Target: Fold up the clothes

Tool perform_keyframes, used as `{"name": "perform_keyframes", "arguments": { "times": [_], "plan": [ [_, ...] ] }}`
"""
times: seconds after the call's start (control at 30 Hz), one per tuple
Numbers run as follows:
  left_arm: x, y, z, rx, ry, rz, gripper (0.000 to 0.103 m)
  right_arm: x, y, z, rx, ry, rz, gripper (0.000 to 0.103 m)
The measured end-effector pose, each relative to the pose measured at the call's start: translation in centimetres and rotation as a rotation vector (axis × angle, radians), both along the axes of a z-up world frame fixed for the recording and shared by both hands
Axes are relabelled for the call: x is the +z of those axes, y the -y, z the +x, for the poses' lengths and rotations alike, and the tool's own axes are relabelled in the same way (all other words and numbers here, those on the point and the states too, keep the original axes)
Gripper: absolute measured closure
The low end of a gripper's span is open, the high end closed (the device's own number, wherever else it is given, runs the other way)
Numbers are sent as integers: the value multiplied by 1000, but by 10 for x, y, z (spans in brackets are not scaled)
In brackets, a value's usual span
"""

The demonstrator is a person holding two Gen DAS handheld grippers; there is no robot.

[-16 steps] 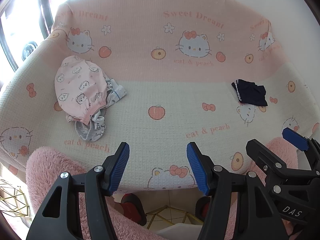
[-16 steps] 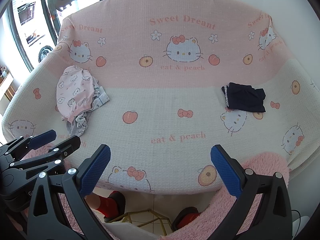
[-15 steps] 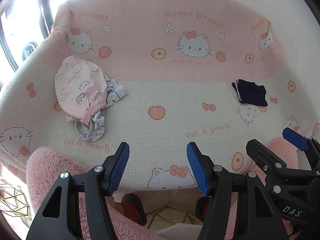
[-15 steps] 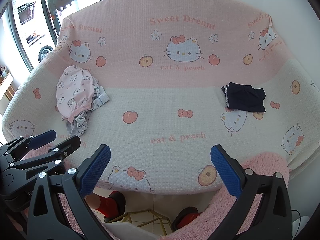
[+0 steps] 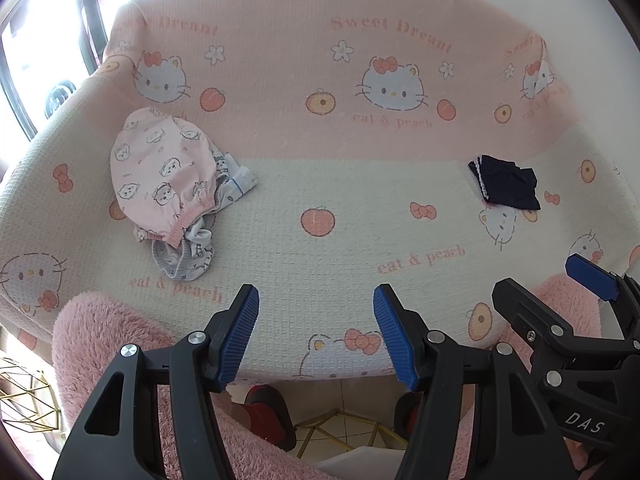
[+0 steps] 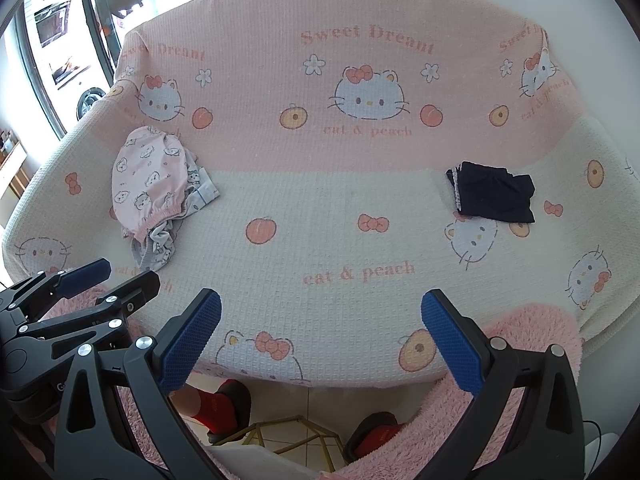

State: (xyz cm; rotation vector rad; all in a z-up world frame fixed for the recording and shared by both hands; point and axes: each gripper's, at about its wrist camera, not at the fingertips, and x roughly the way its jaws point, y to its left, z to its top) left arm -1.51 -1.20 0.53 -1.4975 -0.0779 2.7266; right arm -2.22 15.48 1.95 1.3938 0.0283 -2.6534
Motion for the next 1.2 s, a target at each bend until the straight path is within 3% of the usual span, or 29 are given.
{"name": "perform_keyframes", "arguments": {
  "times": [0.2,0.43,0.53,0.67,0.77,0.87,1.1,1.2],
  "plan": [
    [0,36,-21,13,1,66,41,8,26,-26,133,-2,-19,1],
    [-31,155,-54,266,71,179,41,1,106,-82,337,-11,-26,1],
    [-56,198,-71,380,106,222,41,-20,144,-111,387,19,-23,1],
    [-97,232,-99,462,166,279,41,-56,191,-148,456,81,-48,2],
    [-130,247,-122,495,217,367,41,-89,218,-177,475,169,-90,14],
    [-155,258,-141,522,235,442,41,-123,241,-200,482,220,-78,16],
    [-181,271,-154,596,213,433,41,-187,279,-248,488,352,-136,19],
    [-191,278,-152,618,205,513,41,-201,286,-260,501,384,-200,25]
  ]
}}
